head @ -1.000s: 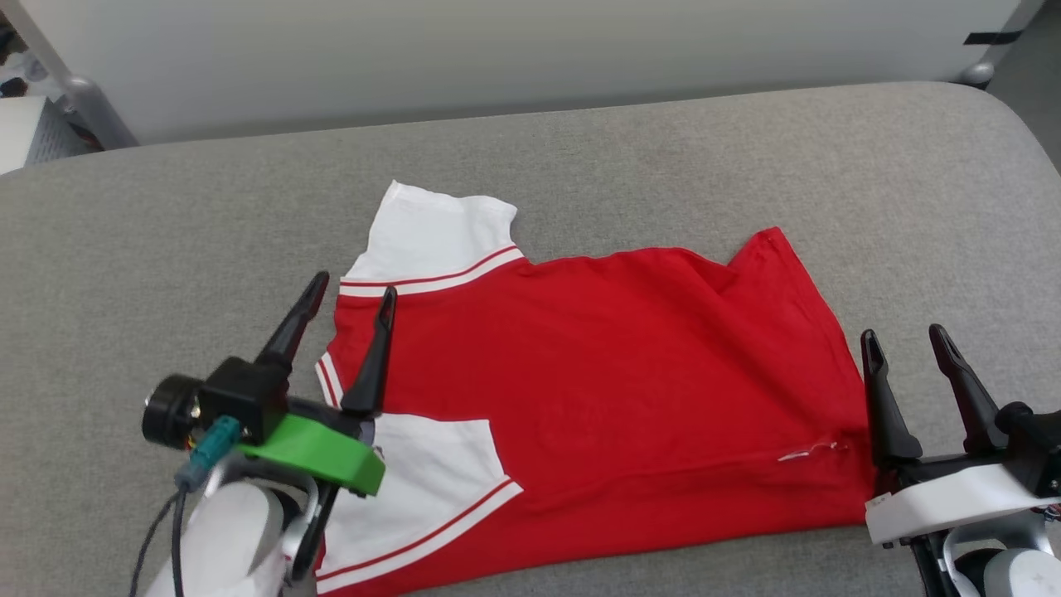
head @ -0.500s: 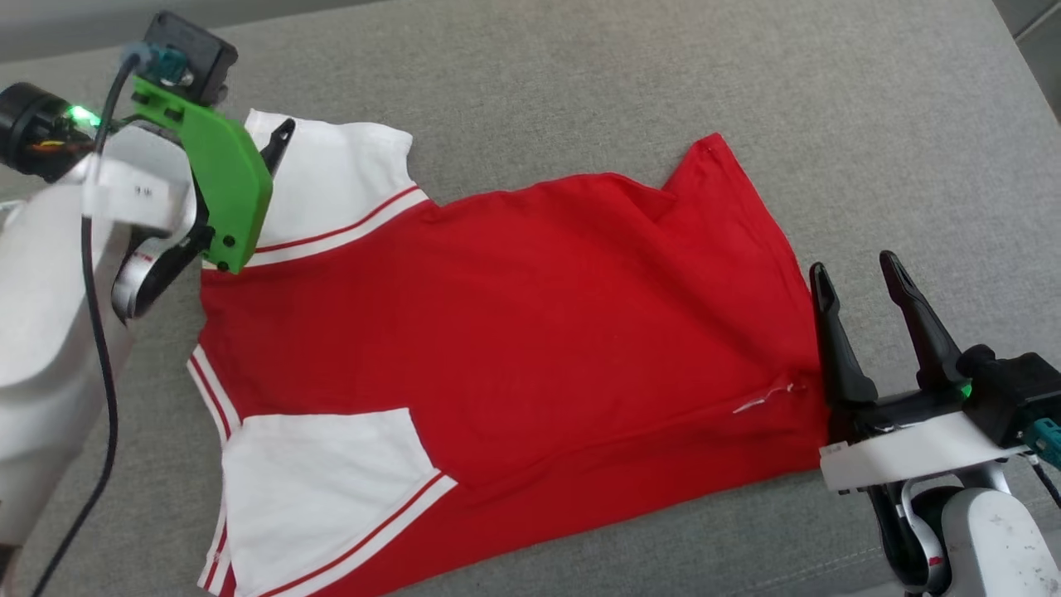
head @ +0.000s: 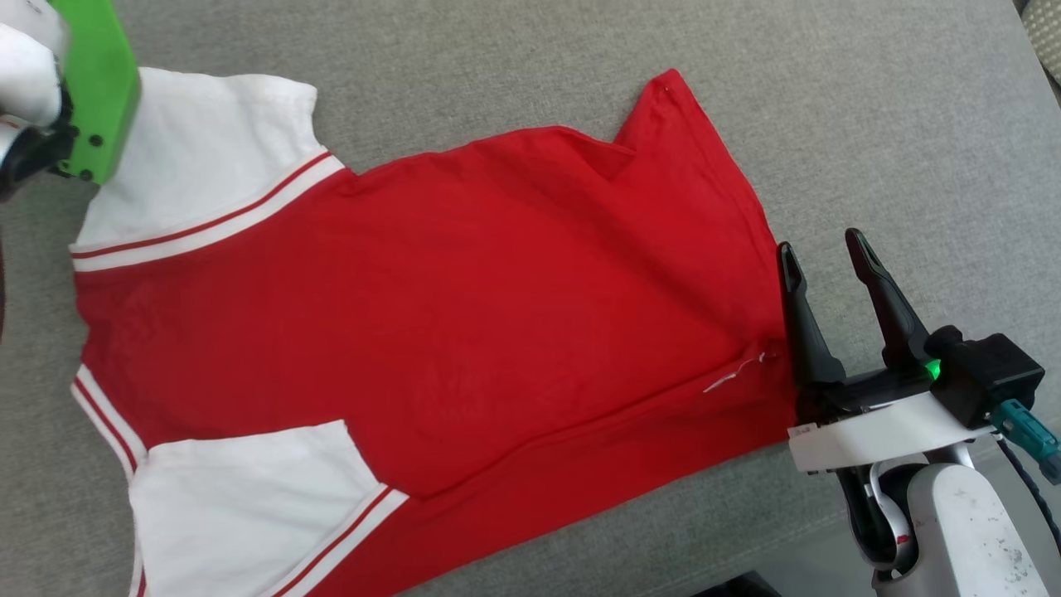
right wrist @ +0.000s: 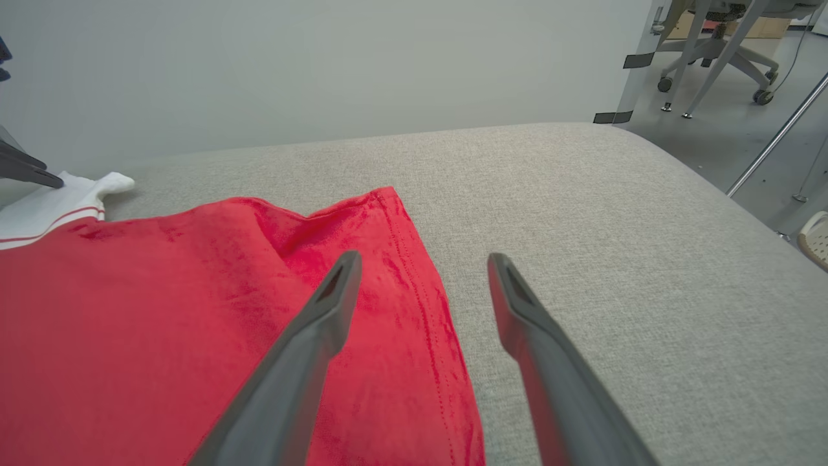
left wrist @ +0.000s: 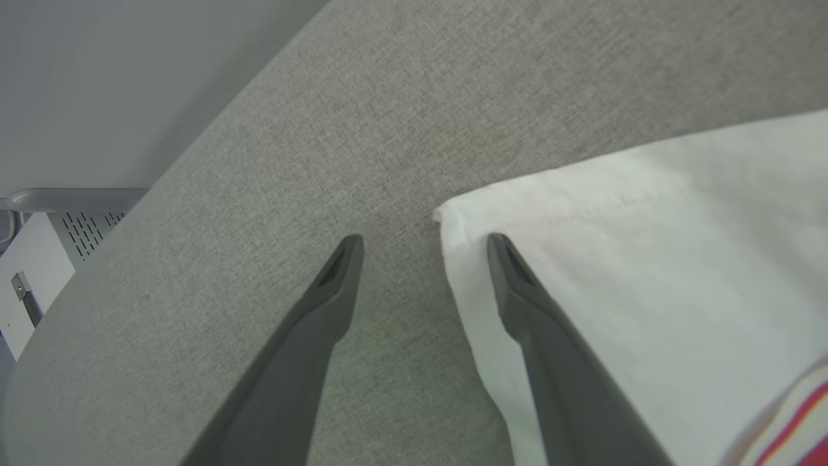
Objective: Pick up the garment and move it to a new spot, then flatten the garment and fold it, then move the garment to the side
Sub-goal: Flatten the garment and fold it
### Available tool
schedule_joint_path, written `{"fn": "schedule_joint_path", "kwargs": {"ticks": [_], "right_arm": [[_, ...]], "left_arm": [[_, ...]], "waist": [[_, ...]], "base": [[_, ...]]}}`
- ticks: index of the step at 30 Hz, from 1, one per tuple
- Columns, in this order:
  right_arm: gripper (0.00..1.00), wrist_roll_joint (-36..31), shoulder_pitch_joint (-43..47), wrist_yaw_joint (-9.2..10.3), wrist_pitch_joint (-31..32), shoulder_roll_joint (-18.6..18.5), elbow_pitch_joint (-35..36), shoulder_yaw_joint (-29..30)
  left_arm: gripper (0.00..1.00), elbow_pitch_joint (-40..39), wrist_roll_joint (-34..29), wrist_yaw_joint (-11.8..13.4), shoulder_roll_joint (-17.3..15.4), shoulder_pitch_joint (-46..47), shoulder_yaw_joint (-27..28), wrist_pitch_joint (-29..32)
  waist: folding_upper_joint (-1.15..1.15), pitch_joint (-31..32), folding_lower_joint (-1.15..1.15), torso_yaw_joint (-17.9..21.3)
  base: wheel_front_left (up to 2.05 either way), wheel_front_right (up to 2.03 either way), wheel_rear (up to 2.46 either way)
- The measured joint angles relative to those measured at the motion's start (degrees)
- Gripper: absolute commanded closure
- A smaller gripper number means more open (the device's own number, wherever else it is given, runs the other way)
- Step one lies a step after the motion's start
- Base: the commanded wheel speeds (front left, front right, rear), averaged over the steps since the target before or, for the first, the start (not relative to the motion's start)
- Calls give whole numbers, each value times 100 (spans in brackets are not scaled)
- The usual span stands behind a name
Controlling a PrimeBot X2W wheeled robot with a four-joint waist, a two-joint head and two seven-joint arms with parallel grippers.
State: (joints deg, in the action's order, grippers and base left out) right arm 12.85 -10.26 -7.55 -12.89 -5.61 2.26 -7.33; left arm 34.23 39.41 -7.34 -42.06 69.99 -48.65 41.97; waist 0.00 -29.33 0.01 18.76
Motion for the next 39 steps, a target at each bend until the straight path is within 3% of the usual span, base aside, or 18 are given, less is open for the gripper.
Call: {"fn": "schedule_joint_path", "kwargs": {"ticks": [8,9,10,14,21,26,29,39], "right_arm": [[0,11,-62,0,-84,15,-140,-14],[0,11,-65,0,-94,15,-155,-13],[0,11,-67,0,-100,19,-170,-13],[0,-4,-70,0,-101,16,-216,41],[0,-73,-72,0,-31,-51,-220,153],[0,-154,-64,0,390,-349,-149,252],[0,-147,-63,0,918,-670,-110,291],[0,737,-745,-1,3459,-2156,104,-140]], "left_arm": [[0,660,630,4,105,143,338,98],[67,709,773,8,121,141,420,147],[100,771,958,12,140,133,495,215],[100,750,1118,11,250,81,503,322],[100,776,1122,35,408,-294,633,-556],[100,676,1247,35,483,-623,659,-1002],[100,422,1270,47,520,-809,670,-1187],[100,-1546,1369,626,463,-1752,737,-1519]], "waist": [[0,-265,0,169],[0,-272,0,176],[0,-272,0,176],[0,-235,0,137],[0,-9,0,22],[0,260,0,-125],[0,428,-1,-266],[0,797,-1,-988]], "base": [[0,0,0],[0,0,0],[0,0,0],[0,0,0],[0,0,0],[0,0,0],[0,0,0],[0,0,0]]}}
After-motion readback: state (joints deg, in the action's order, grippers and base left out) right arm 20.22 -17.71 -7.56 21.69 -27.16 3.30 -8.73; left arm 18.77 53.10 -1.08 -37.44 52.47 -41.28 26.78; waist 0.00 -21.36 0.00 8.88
